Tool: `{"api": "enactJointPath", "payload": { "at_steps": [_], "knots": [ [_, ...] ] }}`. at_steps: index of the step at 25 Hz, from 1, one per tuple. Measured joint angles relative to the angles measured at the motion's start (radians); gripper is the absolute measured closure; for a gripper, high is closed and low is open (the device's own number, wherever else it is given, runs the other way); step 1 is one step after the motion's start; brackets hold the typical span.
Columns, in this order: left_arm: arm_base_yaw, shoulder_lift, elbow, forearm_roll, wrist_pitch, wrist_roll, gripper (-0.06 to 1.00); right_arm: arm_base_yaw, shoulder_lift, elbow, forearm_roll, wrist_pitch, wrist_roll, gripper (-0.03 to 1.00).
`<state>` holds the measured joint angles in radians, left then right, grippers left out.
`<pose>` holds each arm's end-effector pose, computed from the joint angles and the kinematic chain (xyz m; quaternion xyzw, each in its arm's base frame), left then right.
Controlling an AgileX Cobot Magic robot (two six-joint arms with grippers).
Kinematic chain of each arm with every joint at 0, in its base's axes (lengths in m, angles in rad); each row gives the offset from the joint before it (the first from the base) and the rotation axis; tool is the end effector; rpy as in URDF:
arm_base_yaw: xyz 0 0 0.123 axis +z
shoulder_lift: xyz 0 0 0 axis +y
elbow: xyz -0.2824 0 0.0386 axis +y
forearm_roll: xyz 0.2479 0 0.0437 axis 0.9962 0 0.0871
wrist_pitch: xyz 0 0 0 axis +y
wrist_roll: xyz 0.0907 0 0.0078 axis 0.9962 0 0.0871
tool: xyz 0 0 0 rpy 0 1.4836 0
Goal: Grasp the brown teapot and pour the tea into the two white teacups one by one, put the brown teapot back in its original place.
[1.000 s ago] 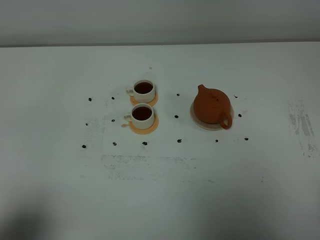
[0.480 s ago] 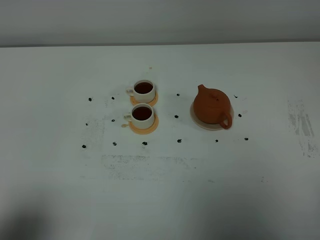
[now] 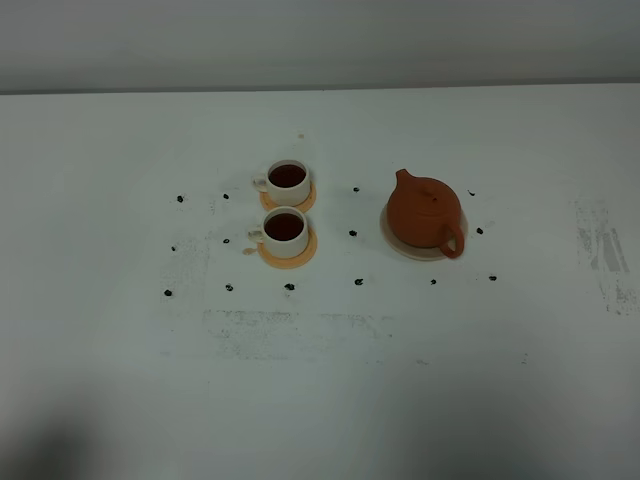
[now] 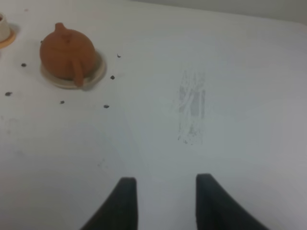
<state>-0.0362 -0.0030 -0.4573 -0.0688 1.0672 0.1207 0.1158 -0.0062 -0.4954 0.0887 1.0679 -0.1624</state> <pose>-0.0012 -0.0054 0.2649 0.0685 0.8618 -0.0132 0.5024 -0.0065 0.0064 0.2755 -0.1203 0.8453 0.0322 0.5195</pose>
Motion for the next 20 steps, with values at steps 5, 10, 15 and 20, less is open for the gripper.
{"api": "enactJointPath", "payload": {
  "at_steps": [5, 10, 15, 20],
  "knots": [
    [-0.002, 0.0, 0.0, 0.0, 0.0, 0.0, 0.6, 0.0, 0.0, 0.0, 0.0, 0.0, 0.0, 0.65],
    [-0.002, 0.0, 0.0, 0.0, 0.0, 0.0, 0.6, 0.0, 0.0, 0.0, 0.0, 0.0, 0.002, 0.65],
    [-0.002, 0.0, 0.0, 0.0, 0.0, 0.0, 0.6, 0.0, 0.0, 0.0, 0.0, 0.0, 0.003, 0.65],
    [-0.002, 0.0, 0.0, 0.0, 0.0, 0.0, 0.6, 0.0, 0.0, 0.0, 0.0, 0.0, 0.003, 0.65]
  ]
}}
